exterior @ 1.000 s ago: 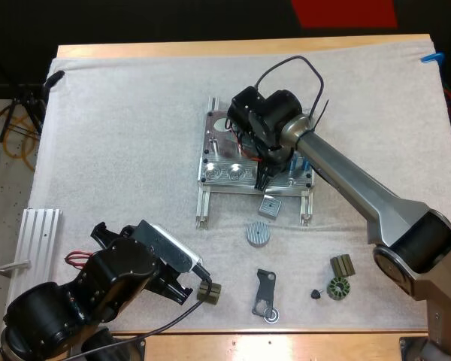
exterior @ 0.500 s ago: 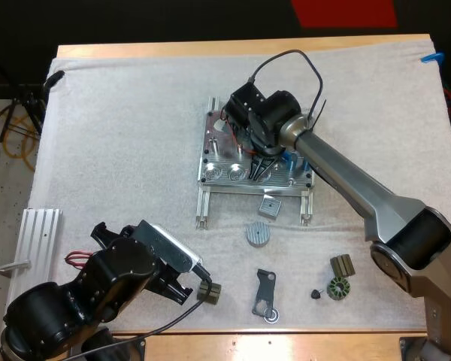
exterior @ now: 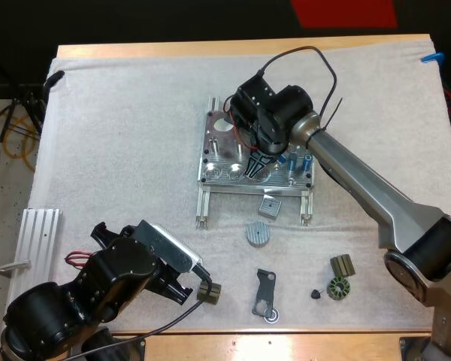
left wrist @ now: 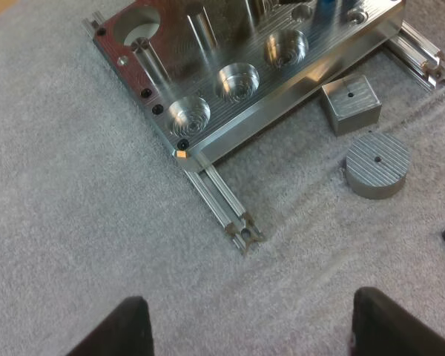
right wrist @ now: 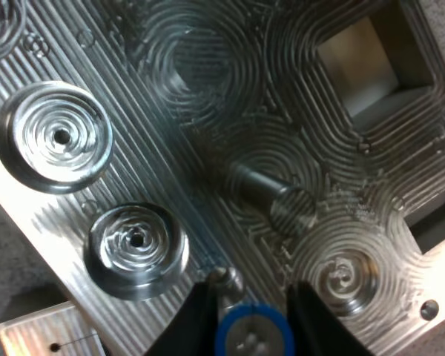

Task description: Load cells from right to left

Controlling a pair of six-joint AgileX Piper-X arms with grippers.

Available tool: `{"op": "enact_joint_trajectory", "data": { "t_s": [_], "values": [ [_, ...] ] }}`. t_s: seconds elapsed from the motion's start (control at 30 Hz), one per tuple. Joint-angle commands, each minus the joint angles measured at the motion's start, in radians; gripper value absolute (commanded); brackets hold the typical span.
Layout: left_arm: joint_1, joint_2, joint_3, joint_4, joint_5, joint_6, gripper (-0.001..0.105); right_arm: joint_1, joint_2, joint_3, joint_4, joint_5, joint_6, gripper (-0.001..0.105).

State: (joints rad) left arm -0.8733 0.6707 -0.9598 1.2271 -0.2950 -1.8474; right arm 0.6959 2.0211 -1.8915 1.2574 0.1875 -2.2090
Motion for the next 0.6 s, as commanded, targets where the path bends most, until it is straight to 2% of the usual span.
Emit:
{"op": "enact_joint_trajectory", "data": {
  "t_s": [0.0,0.2,0.57],
  "values": [
    [-0.005,-0.007,-0.003,0.002,-0.016,-0.002,0.057,-0.004,-0.02,-0.002,0.005,-0.019,0.02,0.0],
    [-0.005,-0.007,-0.003,0.002,-0.016,-0.002,0.057,-0.004,-0.023,-0.002,0.005,-0.117,0.106,0.0],
    [-0.005,-0.007,-0.003,0.002,-0.016,-0.002,0.057,-0.004,-0.026,-0.002,-0.077,-0.123,0.143,0.0]
  ]
}}
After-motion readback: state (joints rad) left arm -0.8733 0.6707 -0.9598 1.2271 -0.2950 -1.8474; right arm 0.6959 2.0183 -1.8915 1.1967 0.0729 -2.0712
